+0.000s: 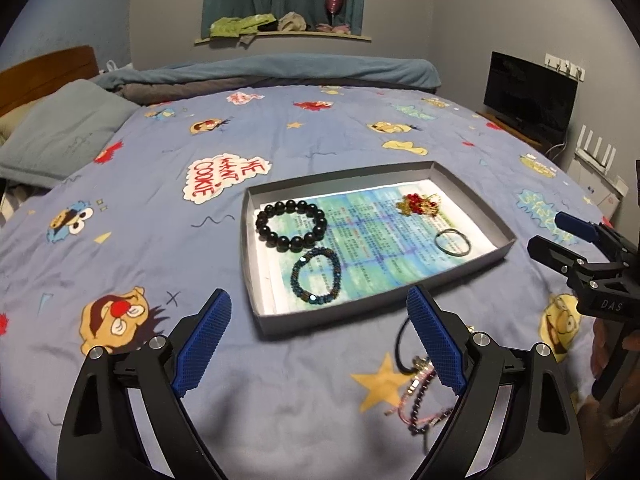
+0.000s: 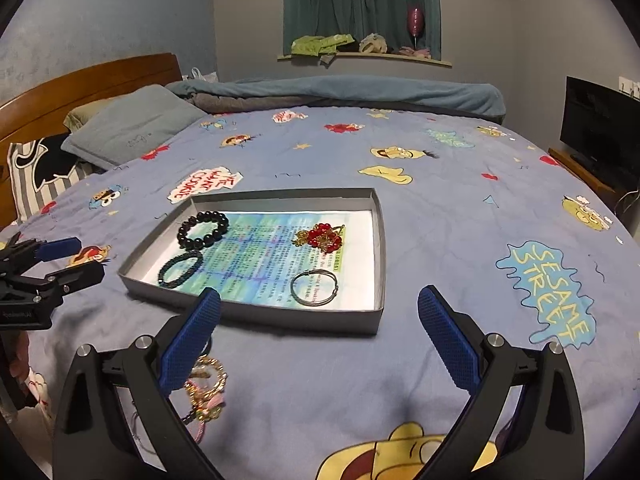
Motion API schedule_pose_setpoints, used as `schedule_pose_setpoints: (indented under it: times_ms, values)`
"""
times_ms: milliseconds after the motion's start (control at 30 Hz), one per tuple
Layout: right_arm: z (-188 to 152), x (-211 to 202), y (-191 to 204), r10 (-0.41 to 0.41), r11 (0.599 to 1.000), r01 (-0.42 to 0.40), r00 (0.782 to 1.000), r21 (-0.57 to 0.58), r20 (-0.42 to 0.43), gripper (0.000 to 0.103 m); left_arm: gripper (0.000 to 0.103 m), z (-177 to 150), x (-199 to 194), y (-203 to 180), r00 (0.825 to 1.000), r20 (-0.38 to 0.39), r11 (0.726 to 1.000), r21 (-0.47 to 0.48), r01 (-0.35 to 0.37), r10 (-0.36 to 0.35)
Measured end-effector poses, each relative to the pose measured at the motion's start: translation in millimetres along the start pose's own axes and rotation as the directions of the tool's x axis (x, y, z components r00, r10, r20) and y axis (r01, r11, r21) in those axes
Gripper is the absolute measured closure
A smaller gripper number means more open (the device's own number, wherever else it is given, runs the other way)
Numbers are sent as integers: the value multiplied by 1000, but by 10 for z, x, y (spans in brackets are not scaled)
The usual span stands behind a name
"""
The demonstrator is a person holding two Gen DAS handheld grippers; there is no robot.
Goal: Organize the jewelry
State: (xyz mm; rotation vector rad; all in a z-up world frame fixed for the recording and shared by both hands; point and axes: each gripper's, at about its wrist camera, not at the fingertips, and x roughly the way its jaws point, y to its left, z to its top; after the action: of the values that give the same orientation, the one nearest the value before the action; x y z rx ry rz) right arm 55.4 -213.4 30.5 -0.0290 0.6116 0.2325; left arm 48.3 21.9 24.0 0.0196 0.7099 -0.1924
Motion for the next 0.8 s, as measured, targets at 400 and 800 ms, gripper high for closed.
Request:
schedule_pose_setpoints:
  times_ms: [400, 800]
  values:
    - [-124, -127, 74, 41, 999, -41, 999, 10, -17, 6, 13, -214, -123, -159, 999, -24, 999, 33, 23, -22]
    - [-292, -155, 119, 64, 997, -66, 996, -36, -62, 6, 13, -506, -83, -150, 995, -97, 996, 75, 38, -31]
